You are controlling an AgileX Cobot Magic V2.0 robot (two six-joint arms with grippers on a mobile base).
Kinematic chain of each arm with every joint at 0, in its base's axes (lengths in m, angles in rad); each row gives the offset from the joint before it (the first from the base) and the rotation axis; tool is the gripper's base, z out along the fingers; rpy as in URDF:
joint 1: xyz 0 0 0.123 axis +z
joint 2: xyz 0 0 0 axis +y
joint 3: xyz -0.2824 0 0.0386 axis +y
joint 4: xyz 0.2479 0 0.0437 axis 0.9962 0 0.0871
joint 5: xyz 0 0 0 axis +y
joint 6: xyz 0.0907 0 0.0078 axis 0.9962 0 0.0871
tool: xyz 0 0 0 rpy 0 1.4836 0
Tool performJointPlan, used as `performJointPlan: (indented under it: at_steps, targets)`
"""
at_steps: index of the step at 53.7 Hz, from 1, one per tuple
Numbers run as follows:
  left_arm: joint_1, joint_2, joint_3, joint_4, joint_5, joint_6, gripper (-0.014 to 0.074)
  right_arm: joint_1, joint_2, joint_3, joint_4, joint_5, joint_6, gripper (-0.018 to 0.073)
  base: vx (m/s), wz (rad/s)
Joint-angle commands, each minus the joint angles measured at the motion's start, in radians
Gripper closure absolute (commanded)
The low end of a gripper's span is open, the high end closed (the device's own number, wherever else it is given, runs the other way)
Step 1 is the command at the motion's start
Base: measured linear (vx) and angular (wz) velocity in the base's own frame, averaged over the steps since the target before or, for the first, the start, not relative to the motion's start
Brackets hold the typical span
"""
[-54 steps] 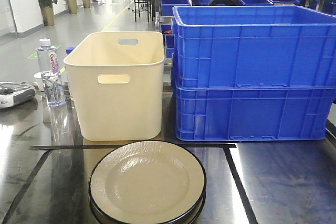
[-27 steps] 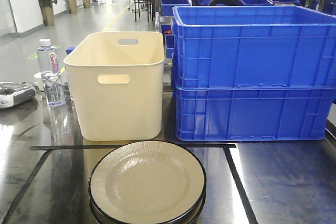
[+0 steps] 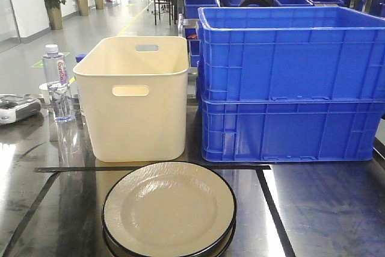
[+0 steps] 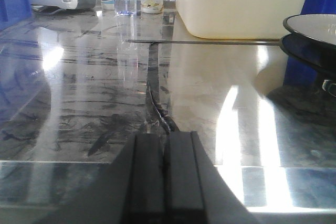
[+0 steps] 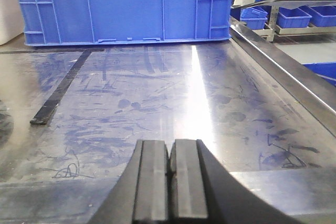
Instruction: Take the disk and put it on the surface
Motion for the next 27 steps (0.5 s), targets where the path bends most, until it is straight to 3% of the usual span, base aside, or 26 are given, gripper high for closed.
performJointPlan:
  at_steps: [1,27]
  targets:
    - [-0.002,-0.013,-0.027,0.007,-0.078,0.001,0.0604,-0.007,-0.008,0.006,-0.001,-0.076,-0.005,0.0568,0.0,0.0]
    - [-0.002,-0.013,-0.027,0.007,-0.077,0.001,0.0604,-0.007,-0.008,0.006,-0.001,-0.076,-0.005,0.0568,0.0,0.0]
